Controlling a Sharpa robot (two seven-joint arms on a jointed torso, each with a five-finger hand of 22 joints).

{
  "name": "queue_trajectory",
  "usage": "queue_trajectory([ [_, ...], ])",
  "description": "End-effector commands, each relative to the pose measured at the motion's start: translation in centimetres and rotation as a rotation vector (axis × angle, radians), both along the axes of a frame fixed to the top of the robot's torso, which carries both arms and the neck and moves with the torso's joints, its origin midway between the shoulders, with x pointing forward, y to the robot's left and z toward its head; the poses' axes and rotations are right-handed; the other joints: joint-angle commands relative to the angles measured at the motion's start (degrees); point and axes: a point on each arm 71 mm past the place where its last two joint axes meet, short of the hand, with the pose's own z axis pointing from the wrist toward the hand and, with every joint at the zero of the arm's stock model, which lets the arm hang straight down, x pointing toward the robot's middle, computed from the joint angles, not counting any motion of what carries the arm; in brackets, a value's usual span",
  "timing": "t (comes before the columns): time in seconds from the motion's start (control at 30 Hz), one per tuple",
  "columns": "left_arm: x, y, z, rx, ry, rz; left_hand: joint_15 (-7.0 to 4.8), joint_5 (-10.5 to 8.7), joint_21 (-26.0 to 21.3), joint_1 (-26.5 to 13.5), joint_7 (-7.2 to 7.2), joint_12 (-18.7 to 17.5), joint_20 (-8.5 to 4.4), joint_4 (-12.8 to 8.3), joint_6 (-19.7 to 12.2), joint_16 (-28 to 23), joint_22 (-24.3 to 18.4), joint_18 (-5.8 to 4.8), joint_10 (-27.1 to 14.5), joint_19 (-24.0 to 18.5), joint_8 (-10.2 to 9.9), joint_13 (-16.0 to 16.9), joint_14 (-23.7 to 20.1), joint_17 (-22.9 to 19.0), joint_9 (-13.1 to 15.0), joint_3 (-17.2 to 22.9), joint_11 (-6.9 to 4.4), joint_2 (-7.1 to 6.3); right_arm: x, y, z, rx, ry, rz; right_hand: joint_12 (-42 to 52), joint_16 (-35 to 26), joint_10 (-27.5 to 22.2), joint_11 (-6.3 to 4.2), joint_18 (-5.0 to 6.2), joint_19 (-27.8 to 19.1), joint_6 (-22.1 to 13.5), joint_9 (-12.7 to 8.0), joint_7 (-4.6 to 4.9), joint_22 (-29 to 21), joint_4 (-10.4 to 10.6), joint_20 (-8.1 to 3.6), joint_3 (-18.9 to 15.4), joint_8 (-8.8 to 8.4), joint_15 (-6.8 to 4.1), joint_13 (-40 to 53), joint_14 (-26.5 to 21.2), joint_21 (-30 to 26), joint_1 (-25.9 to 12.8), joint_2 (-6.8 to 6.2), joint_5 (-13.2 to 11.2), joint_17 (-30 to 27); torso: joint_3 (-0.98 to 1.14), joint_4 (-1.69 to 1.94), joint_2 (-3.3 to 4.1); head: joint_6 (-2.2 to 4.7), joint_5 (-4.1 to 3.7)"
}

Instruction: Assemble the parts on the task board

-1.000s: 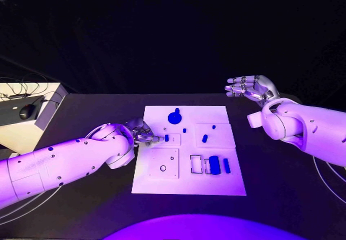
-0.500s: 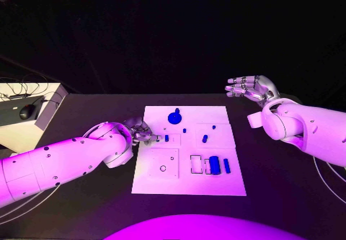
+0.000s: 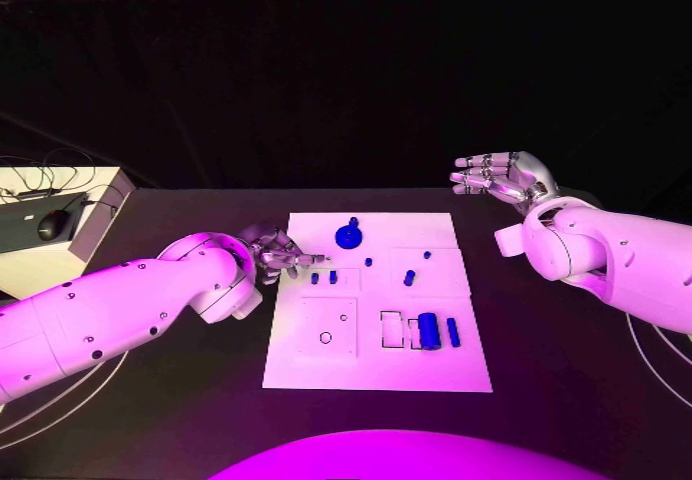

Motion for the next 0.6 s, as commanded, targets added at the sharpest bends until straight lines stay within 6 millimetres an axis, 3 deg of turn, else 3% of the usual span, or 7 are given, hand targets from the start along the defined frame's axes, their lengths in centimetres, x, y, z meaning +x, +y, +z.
queue_trajectory([
  [0.03, 0.2, -0.3, 0.3, -0.201, 0.061, 0.0, 1.61, -4.44, -7.5, 0.3, 2.34, -1.2, 1.89, 1.4, -3.4, -3.7, -4.1, 1.81, -3.7, -3.6, -2.8, 0.3, -3.6, -4.3, -3.4, 0.6, 1.95, -1.2, 0.0, 0.1, 0.1, -0.001, -0.006, 0.012, -0.1, -0.2, 0.0, -0.07, -0.37, -0.4, 0.0, 0.0, 0.32, 0.0, 0.1, -0.08, 0.3, -0.28, 0.0, -0.1, -0.2, -0.1, -0.2, 0.26, 0.2, -0.1, 0.02, -0.05, 0.01, -0.02, -0.04],
  [0.1, 0.7, 0.2, 0.7, -0.247, 0.043, 0.019, 3.2, -4.98, -14.8, 1.5, 4.25, -3.3, 3.87, 1.7, -5.8, -6.9, -8.2, 3.57, -8.0, -6.6, -4.7, 0.0, -7.7, -8.8, -8.4, 1.0, 3.73, -1.0, 0.0, 0.1, 0.0, -0.001, -0.006, 0.011, -0.1, -0.2, 0.0, -0.07, -0.37, -0.4, 0.0, 0.0, 0.32, 0.0, 0.1, -0.08, 0.3, -0.28, 0.0, -0.1, -0.2, -0.1, -0.2, 0.26, 0.2, -0.1, 0.03, 0.0, -0.03, -0.05, -0.05],
  [0.2, 1.3, 0.7, 1.0, -0.277, 0.015, 0.035, 4.66, -4.96, -17.2, 4.2, 5.59, -6.1, 5.29, -0.8, -6.6, -8.7, -9.3, 3.62, -11.2, -8.3, -6.0, -1.6, -10.8, -11.4, -13.3, 0.6, 5.24, 1.12, 0.0, 0.1, 0.0, -0.001, -0.006, 0.011, -0.1, -0.2, 0.1, -0.1, -0.37, -0.4, 0.1, 0.0, 0.28, 0.0, 0.0, -0.1, 0.3, -0.24, -0.02, -0.1, -0.2, -0.1, -0.3, 0.32, 0.2, -0.1, 0.04, 0.02, -0.07, -0.04, -0.09],
  [0.3, 1.8, 0.9, 1.2, -0.297, -0.018, 0.038, 5.84, -4.86, -20.2, 9.5, 6.34, -9.5, 6.56, -5.2, -7.1, -11.2, -10.6, 3.16, -14.6, -11.1, -7.0, -4.0, -14.7, -14.5, -17.4, 0.9, 6.42, 3.83, 0.0, 0.1, 0.0, -0.001, -0.006, 0.012, -0.1, -0.2, 0.1, -0.1, -0.37, -0.4, 0.1, 0.0, 0.28, 0.0, 0.0, -0.1, 0.3, -0.24, -0.02, -0.1, -0.2, -0.1, -0.3, 0.32, 0.2, -0.1, 0.05, 0.01, -0.05, 0.06, -0.02],
  [0.33, 1.9, 0.9, 1.2, -0.3, -0.025, 0.036, 5.98, -4.82, -20.5, 10.1, 6.39, -9.9, 6.68, -5.6, -7.2, -11.4, -10.7, 3.09, -15.1, -11.4, -7.2, -4.3, -15.2, -14.8, -17.7, 1.0, 6.56, 4.14, 0.0, 0.1, 0.0, -0.001, -0.006, 0.012, -0.1, -0.2, 0.1, -0.1, -0.37, -0.4, 0.1, 0.0, 0.28, 0.0, 0.0, -0.1, 0.3, -0.24, -0.02, -0.1, -0.2, -0.1, -0.3, 0.32, 0.2, -0.1, 0.05, 0.01, -0.05, 0.06, -0.02],
  [0.43, 2.3, 0.7, 1.4, -0.302, -0.073, 0.013, 6.68, -4.82, -23.0, 16.0, 6.19, -14.2, 7.5, -9.8, -6.4, -13.7, -11.8, 2.69, -16.7, -13.5, -8.5, -7.6, -17.4, -18.2, -21.3, 3.4, 7.15, 6.9, 0.0, 0.2, 0.0, 0.0, -0.006, 0.012, -0.1, -0.2, 0.1, -0.12, -0.37, -0.4, 0.1, 0.0, 0.27, 0.0, 0.0, -0.1, 0.4, -0.22, -0.04, -0.1, -0.2, -0.1, -0.2, 0.36, 0.2, -0.1, 0.06, 0.01, -0.06, 0.18, 0.03],
  [0.6, 2.7, -0.5, 2.1, -0.267, -0.204, -0.091, 7.36, -4.86, -24.7, 18.2, 5.58, -19.1, 7.98, -13.5, -4.3, -14.8, -11.9, 2.53, -17.8, -15.1, -11.1, -7.8, -19.7, -22.1, -25.9, 5.1, 7.99, 7.93, 0.0, 0.2, 0.0, -0.001, -0.007, 0.013, -0.1, -0.2, 0.1, -0.12, -0.37, -0.4, 0.1, 0.0, 0.27, 0.0, -0.1, -0.1, 0.5, -0.23, -0.04, -0.1, -0.1, -0.1, -0.1, 0.37, 0.2, -0.1, 0.06, 0.02, -0.06, 0.4, -0.03],
])
